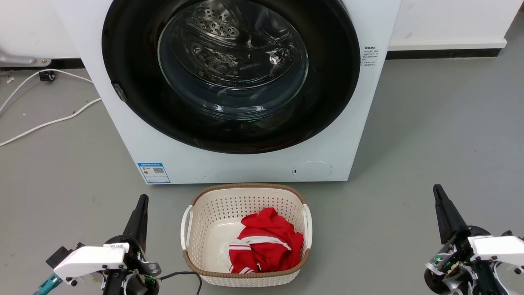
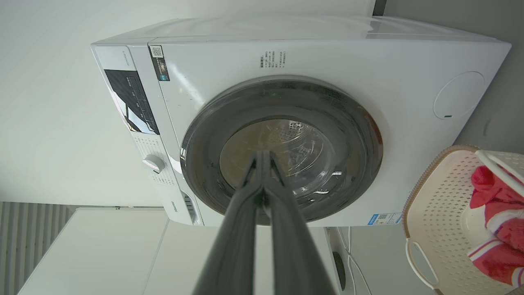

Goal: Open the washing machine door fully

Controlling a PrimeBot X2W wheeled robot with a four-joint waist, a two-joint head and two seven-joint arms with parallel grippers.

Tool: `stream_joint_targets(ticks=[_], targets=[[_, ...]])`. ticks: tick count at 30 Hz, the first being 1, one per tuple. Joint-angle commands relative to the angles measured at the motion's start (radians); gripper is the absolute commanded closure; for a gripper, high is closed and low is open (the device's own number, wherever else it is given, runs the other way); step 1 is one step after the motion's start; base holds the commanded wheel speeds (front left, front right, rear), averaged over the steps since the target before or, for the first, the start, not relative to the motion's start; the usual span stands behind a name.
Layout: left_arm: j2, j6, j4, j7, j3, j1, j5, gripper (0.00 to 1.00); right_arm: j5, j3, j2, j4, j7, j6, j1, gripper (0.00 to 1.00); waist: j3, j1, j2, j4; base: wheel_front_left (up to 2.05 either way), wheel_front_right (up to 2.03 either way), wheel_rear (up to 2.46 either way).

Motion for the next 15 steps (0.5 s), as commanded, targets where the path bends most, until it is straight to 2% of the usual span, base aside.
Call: stream_joint_targets(ticks=[1,3,4,15], targets=[[-0.001,-0.003,0.002,0.006,0.002,-0.009,0.005,1.00,-0.007,-0.002,0.002,0.002,0.005,0.000,-0.015,1.00,0.000,0.0000,0.0000,0.000,0.00,0.00,0.00],[-0.001,-0.003,0.001,0.006,0.002,-0.009,0.006,1.00,-0.007,-0.003,0.002,0.002,0.005,0.000,-0.015,1.00,0.000,0.0000,0.0000,0.000,0.00,0.00,0.00],[-0.001,0.000,0.003,0.000,0.001,0.001,0.000,0.00,-0.001,0.000,0.001,0.002,0.000,0.000,0.002,0.00,0.000,0.0000,0.0000,0.000,0.00,0.00,0.00],[-0.006,0.000,-0.016,-0.045,-0.038,0.013,0.021,0.00,-0.027,0.029,0.004,-0.022,-0.046,0.000,0.030,0.00,0.000,0.0000,0.0000,0.000,0.00,0.00,0.00]])
